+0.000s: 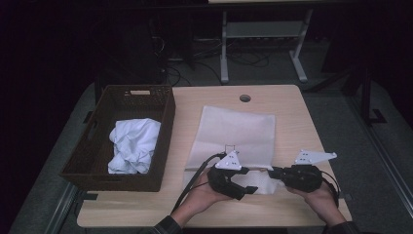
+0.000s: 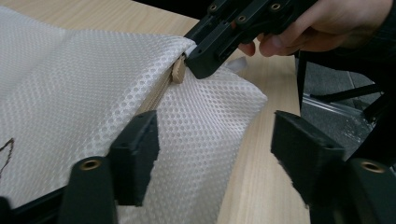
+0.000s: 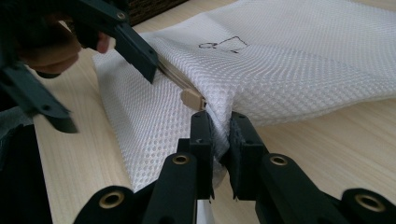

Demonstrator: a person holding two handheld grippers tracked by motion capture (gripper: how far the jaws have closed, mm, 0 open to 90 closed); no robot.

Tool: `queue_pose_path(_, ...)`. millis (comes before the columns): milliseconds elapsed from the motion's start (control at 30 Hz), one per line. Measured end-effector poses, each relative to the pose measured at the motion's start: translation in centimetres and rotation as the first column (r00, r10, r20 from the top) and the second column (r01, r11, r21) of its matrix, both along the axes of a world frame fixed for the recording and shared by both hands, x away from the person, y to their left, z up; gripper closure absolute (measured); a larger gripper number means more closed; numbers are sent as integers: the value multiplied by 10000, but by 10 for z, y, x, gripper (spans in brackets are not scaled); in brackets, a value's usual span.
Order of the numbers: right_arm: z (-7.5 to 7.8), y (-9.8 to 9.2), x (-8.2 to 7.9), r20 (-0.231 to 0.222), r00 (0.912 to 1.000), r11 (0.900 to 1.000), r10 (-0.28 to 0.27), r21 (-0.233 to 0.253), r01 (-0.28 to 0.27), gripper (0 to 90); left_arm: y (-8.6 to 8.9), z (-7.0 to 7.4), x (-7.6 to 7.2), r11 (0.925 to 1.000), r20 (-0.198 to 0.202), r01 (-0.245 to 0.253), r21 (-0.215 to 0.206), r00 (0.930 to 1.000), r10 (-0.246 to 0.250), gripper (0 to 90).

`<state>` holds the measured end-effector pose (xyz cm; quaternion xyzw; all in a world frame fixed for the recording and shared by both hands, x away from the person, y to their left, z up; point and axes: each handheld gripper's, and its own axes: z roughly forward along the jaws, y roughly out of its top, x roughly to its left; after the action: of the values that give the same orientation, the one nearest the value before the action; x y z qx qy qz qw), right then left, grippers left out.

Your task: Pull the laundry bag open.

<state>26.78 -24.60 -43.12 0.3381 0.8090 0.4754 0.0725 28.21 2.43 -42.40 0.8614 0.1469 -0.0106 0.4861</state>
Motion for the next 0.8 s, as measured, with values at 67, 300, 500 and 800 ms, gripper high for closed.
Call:
queue_pose_path(67, 0, 0, 0, -2, 10000, 10000, 33, 40, -33, 803, -3, -1, 1, 10000, 45, 8, -66, 10000, -8, 393)
queue_pose_path(300, 0, 1, -2, 26, 10000, 10000, 32, 89, -32, 804, -13, -2, 4, 9999, 103, -95, -34, 9999, 95, 506)
queue_pose_path(500, 1, 3, -4, 25, 10000, 9998, 11, 194, -11, 805, -16, -3, 9, 9998, 75, -198, 17, 9998, 198, 582)
queue_pose_path(800, 2, 6, -6, 23, 10000, 9994, 13, 344, -14, 807, -17, -4, 12, 9998, 113, -199, -82, 9997, 200, 685)
